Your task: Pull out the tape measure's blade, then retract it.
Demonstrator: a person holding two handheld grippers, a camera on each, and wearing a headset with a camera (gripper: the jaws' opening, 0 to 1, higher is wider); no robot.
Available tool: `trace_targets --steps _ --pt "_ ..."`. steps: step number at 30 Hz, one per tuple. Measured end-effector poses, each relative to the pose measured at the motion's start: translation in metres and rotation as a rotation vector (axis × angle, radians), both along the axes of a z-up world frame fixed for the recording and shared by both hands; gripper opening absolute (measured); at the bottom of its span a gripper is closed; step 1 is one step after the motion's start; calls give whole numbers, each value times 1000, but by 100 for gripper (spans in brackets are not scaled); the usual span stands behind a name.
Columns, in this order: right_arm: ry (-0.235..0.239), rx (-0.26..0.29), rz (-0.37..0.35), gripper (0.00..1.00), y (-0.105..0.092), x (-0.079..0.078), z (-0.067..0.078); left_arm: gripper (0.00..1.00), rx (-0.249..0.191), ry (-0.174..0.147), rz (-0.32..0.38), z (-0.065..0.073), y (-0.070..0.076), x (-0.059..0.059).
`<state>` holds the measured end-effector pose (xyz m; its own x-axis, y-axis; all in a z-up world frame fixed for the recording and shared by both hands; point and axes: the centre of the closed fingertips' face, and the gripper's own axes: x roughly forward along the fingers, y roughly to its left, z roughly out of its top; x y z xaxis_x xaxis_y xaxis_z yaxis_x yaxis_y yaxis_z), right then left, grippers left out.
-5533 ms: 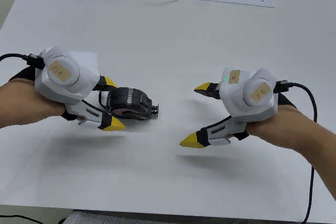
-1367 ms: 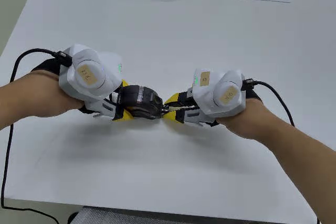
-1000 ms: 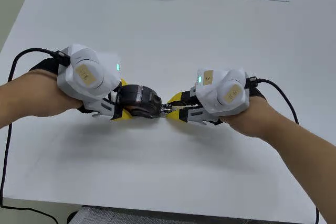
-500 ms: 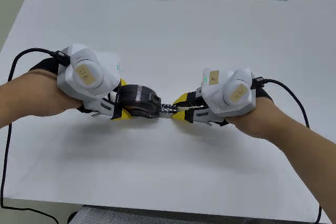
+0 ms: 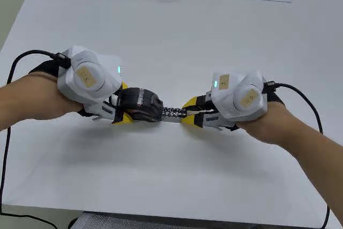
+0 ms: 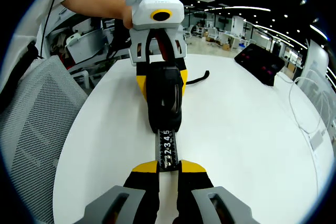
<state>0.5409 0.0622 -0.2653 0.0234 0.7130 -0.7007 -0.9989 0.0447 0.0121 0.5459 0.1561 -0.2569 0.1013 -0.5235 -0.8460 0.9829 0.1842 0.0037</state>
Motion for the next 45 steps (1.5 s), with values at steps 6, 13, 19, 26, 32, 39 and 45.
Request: trace_targets --steps 6,13,19,26,32,39,45 --pt "-3 -10 -5 7 -5 0 0 29 1 0 -2 0 0 0" --pt "-9 -22 -5 7 -11 1 0 29 4 3 1 0 0 0" --pt "-13 -29 -6 7 -15 2 0 29 7 4 -2 0 0 0" --pt "-17 -39 -10 7 -22 3 -1 29 8 5 0 0 0 0" --pt "-21 -48 -9 7 -28 4 -1 29 10 6 0 -1 0 0" --pt "-21 -58 -8 7 -34 4 -1 29 10 7 1 0 0 0" --pt "-20 -68 -8 7 -39 4 -1 29 12 6 0 0 -1 0"
